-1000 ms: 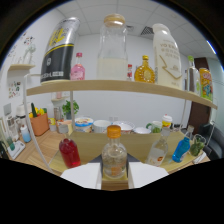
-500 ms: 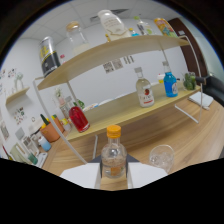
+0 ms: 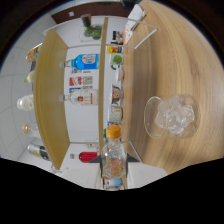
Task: Make me a cup of Mount Fuji.
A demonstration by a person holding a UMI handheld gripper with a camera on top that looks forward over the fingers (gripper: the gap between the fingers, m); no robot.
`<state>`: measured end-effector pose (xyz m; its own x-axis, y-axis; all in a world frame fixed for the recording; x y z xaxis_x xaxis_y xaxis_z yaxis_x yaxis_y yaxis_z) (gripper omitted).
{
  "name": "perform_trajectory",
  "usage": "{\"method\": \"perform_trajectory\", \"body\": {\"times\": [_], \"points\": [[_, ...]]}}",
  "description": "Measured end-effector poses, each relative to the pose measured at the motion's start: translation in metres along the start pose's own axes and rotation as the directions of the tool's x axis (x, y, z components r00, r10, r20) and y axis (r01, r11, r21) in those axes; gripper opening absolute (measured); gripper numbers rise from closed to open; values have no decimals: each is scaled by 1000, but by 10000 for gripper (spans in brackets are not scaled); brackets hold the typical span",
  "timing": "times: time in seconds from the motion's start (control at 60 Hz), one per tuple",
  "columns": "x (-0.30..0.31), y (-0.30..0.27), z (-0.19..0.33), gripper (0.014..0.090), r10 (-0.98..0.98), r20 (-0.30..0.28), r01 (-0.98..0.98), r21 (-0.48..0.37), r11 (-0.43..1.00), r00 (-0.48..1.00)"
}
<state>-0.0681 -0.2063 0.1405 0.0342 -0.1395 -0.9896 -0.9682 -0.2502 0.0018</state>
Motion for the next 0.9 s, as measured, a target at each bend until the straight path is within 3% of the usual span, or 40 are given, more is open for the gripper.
{"method": "perform_trajectory", "body": {"times": [0.083, 0.183, 0.35, 0.5, 0.6, 0.7, 0.783, 0.9], "points": [[-6, -4, 0, 347, 183, 69, -183, -10, 983, 981], [-4, -8, 1, 346, 342, 112, -343, -18, 939, 933], [-2, -9, -2, 347, 395, 132, -394, -35, 918, 909], [-2, -9, -3, 346, 342, 107, -342, -21, 939, 933], [-10, -4, -5, 346, 154, 61, -155, -3, 988, 986], [-33, 3, -11, 349, -216, -2, 216, 36, 976, 976], [-61, 14, -15, 350, -527, -52, 530, 65, 846, 848], [-86, 38, -17, 349, -828, -123, 837, 82, 541, 547]]}}
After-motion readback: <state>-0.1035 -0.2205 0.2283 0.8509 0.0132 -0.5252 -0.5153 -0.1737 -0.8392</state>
